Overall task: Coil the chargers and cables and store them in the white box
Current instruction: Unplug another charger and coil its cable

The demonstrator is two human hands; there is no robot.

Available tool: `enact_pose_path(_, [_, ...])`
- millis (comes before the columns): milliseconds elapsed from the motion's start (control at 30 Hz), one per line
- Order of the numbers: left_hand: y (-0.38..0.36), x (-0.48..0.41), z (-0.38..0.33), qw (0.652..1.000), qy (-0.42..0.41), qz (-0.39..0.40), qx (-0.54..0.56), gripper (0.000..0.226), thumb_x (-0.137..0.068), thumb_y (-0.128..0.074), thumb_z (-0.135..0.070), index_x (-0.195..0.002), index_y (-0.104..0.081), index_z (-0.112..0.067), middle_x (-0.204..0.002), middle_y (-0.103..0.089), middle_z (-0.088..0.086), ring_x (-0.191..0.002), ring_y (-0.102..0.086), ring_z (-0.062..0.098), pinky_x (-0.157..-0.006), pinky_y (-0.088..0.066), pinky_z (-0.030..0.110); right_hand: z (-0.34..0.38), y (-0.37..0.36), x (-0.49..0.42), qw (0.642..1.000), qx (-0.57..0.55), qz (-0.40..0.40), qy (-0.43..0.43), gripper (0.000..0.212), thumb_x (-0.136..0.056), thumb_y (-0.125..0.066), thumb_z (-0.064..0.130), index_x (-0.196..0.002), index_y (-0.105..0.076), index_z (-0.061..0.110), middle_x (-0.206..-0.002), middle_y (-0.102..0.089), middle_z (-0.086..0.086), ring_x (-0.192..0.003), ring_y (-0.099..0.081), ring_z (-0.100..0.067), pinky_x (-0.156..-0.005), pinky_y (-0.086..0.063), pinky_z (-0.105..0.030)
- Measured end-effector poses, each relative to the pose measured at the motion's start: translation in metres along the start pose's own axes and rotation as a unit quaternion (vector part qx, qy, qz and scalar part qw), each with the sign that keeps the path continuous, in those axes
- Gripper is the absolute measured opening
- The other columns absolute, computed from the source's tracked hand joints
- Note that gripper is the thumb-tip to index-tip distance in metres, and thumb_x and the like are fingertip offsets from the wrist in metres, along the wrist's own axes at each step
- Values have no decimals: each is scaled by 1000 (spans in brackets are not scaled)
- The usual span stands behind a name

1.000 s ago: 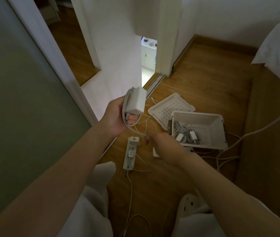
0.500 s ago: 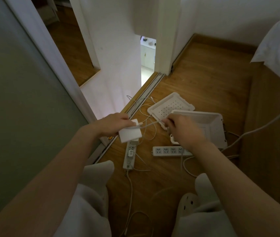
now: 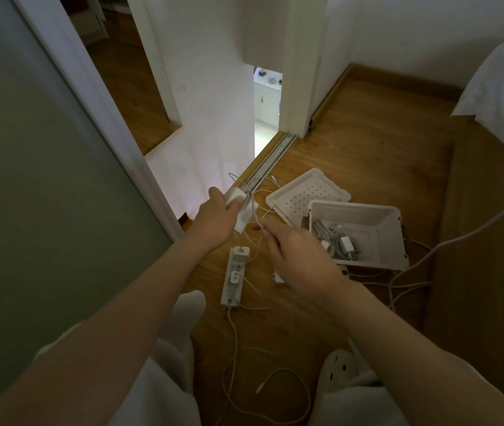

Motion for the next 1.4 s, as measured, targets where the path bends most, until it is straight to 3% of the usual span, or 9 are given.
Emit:
enact_pose_path(133, [-14,-3,-9,976,104,-19,189,40,-97,-35,-49,-109,-37,-11,-96,-55,9,-68,-55,10,-46,-46,20,6,-20,5,998,5,66,6,27,-100,-35,19,-125,-45,22,-77,-56,4,-63,-52,-11,-57,-46,-25])
enact_pose_path(233, [-22,0,-15,899,155,33,408,39,-100,-32,-42,-96,-48,-7,-84,-58,10,-67,-57,17,-61,-50,31,-1,-33,7,994,6,108,-9,30,-96,-44,10,-124,-43,22,-98,-63,-2,-74,-55,-13,-64,-45,-26])
enact_pose_path(300, [-18,8,-20,845,161,91,501,36,-101,-32,-36,-88,-50,-7,-78,-55,9,-62,-56,16,-55,-51,27,-8,-35,6,992,12,121,-20,35,-92,-50,7,-124,-45,21,-104,-63,-2,-80,-57,-15,-66,-41,-24])
enact_pose_path(567, [-12,16,-21,748,186,136,622,26,-98,-42,-30,-99,-53,-6,-87,-55,16,-71,-52,18,-50,-53,23,-18,-26,0,994,-22,106,-27,25,-101,-32,21,-110,-55,15,-65,-41,17,-54,-40,1,-51,-29,-17])
enact_pose_path(700, [-8,14,-23,769,150,210,585,34,-98,-32,-32,-96,-53,-5,-70,-45,7,-45,-42,10,-35,-34,15,-28,-24,-1,989,-23,143,-35,27,-101,-33,24,-102,-58,14,-67,-44,17,-57,-42,1,-52,-30,-17])
enact_pose_path(833, [-3,15,-23,841,55,288,455,38,-98,-28,-31,-99,-57,-6,-67,-47,10,-33,-36,10,-31,-18,16,-44,-17,-1,988,0,145,-50,31,-100,-33,29,-91,-58,15,-66,-50,10,-57,-46,-4,-54,-35,-22])
enact_pose_path(1033, [14,19,-19,912,-33,374,163,42,-89,-37,-39,-99,-56,-4,-64,-43,11,-37,-33,10,-34,-23,18,-60,-5,-1,987,45,122,-99,37,-98,-33,39,-78,-53,15,-75,-58,-3,-67,-55,-18,-70,-49,-36])
enact_pose_path(1267, [18,3,5,945,-10,322,-63,35,-91,-46,-48,-101,-52,-14,-89,-57,15,-74,-50,29,-52,-35,23,-62,11,-6,983,119,61,-128,37,-98,-35,42,-83,-59,18,-73,-59,2,-62,-56,-11,-53,-42,-22])
enact_pose_path(1400, [11,0,8,960,-20,258,-110,22,-96,-42,-43,-94,-46,-21,-90,-56,7,-67,-53,18,-49,-40,19,-47,11,-8,986,140,13,-94,38,-98,-36,39,-74,-56,17,-64,-53,4,-59,-54,-13,-52,-44,-24])
Point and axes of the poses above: each hand's wrist, its own x-axis away from the middle knuckle, its own y-axis out of the back of the hand, z = x × y, the point moved 2 cm from there along -x, towards the middle knuckle
